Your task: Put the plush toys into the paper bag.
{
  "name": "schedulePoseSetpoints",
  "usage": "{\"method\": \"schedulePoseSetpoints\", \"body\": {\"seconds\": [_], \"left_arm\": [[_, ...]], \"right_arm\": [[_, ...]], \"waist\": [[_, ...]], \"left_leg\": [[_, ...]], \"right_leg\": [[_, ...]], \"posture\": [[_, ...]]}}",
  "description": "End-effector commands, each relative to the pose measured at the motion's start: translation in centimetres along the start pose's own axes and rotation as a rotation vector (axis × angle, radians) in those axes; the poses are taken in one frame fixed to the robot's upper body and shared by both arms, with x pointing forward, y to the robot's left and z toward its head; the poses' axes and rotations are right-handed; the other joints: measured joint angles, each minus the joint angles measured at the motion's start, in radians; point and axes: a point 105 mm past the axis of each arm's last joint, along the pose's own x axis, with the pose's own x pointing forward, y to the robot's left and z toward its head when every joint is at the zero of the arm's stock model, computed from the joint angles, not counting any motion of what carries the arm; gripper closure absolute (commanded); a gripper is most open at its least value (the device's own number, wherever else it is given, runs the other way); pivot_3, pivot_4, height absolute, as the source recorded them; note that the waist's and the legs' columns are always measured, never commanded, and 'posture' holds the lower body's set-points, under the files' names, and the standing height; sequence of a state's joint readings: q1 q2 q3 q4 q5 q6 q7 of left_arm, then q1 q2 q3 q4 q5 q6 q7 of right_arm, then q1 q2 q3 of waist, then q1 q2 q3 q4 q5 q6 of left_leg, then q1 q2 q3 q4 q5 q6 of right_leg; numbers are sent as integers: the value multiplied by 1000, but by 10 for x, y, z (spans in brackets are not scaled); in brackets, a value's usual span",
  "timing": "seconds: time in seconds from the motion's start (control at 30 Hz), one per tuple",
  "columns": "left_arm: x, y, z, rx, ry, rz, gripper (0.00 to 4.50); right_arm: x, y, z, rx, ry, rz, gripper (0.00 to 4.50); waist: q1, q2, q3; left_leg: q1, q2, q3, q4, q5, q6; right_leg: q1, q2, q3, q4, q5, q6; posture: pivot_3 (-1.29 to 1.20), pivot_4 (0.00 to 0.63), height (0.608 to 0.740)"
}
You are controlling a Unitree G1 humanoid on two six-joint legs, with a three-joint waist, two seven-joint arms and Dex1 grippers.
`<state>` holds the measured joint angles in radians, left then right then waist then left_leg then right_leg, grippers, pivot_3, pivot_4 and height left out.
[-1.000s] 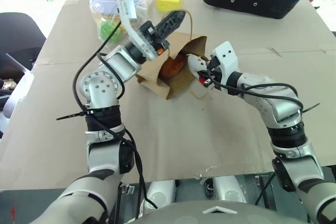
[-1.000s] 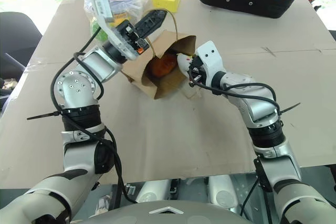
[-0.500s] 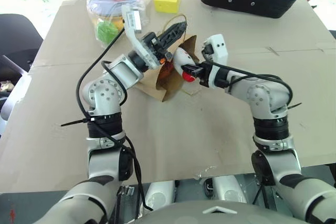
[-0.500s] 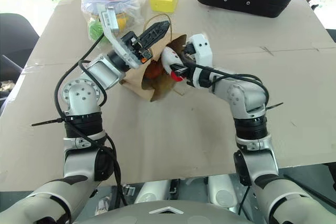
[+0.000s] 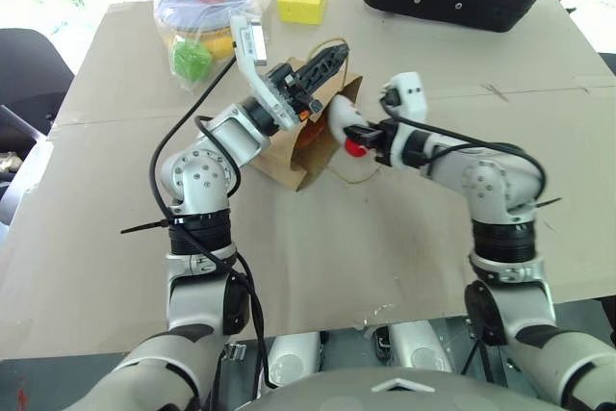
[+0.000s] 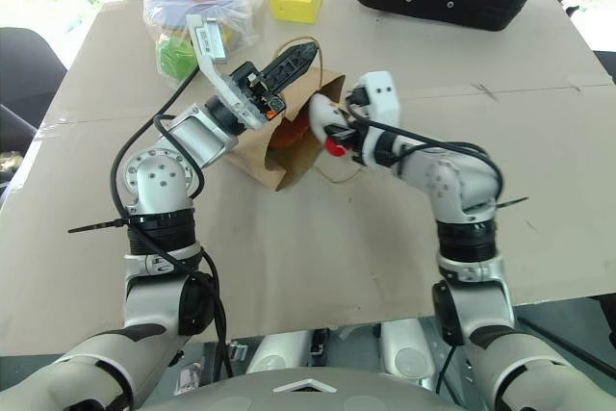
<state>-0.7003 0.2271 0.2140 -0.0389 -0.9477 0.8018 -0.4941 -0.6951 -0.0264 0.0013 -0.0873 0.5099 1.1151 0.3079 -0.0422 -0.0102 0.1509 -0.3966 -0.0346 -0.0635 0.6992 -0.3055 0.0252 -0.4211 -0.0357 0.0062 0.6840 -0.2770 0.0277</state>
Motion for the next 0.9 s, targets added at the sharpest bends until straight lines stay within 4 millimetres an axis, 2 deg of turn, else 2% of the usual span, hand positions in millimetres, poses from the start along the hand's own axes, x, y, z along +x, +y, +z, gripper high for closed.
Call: {"method": "schedulePoseSetpoints", "body": {"seconds": [0.03,0.13,0.2,0.23,0.27,0.33,0.4,0.43,0.5,0.6,0.67,0.8,0.9], "left_arm": [[3,-19,7,30,-9,-75,4500],[3,-20,4,26,-2,-79,4500],[2,-20,3,25,0,-78,4500],[1,-20,3,23,0,-74,4500],[0,-19,3,23,-1,-68,4500],[-2,-15,3,25,-4,-52,4500],[-6,-11,4,22,-10,-31,4500],[-7,-10,4,21,-12,-22,4500],[-9,-8,4,23,-10,-14,4500],[-11,-7,3,26,-7,-5,4500],[-15,-4,3,37,3,7,4500],[-19,1,3,45,6,26,4500],[-19,4,5,49,6,27,4500]], "right_arm": [[15,13,19,-4,-65,36,4469],[32,25,17,5,-68,88,4469],[41,34,8,-40,-55,163,4469],[46,38,-4,-71,-26,202,4469],[48,43,-15,-84,-2,242,3677],[52,42,-30,-128,31,249,2974],[52,38,-37,-172,46,233,1979],[51,37,-39,-185,50,234,1767],[47,35,-45,-212,65,242,1025],[40,33,-49,-216,72,255,1025],[32,24,-43,-232,59,215,1025],[10,13,-24,-325,19,143,1025],[-10,18,-8,-381,-7,127,1025]], "waist": [[1,0,0],[1,0,0],[0,0,0],[0,0,0],[-1,0,0],[0,0,0],[-1,0,0],[-1,0,0],[1,0,0],[1,0,0],[1,0,0],[3,0,0],[7,0,0]], "left_leg": [[0,0,0,0,0,0],[0,0,0,0,0,0],[0,0,0,0,0,0],[0,0,0,0,0,0],[0,0,0,0,0,0],[0,0,0,0,0,0],[0,0,0,0,0,0],[0,0,0,0,0,0],[0,0,0,0,0,0],[0,0,0,0,0,0],[0,0,0,0,0,0],[0,0,-1,0,0,0],[-1,0,-1,0,0,0]], "right_leg": [[0,0,0,0,0,0],[0,0,0,0,0,0],[0,0,0,0,0,0],[0,0,0,0,0,0],[0,0,0,0,0,0],[0,0,0,0,0,0],[0,0,0,-1,0,0],[0,0,0,-1,0,0],[0,0,0,0,0,0],[0,0,0,-1,0,0],[0,0,0,0,0,0],[0,0,0,0,0,0],[0,0,0,-1,0,0]], "posture": [[0,150,740],[0,150,740],[0,150,740],[0,150,740],[0,150,740],[0,150,740],[0,150,740],[0,150,740],[0,150,740],[0,150,740],[0,150,740],[0,150,740],[0,150,740]]}}
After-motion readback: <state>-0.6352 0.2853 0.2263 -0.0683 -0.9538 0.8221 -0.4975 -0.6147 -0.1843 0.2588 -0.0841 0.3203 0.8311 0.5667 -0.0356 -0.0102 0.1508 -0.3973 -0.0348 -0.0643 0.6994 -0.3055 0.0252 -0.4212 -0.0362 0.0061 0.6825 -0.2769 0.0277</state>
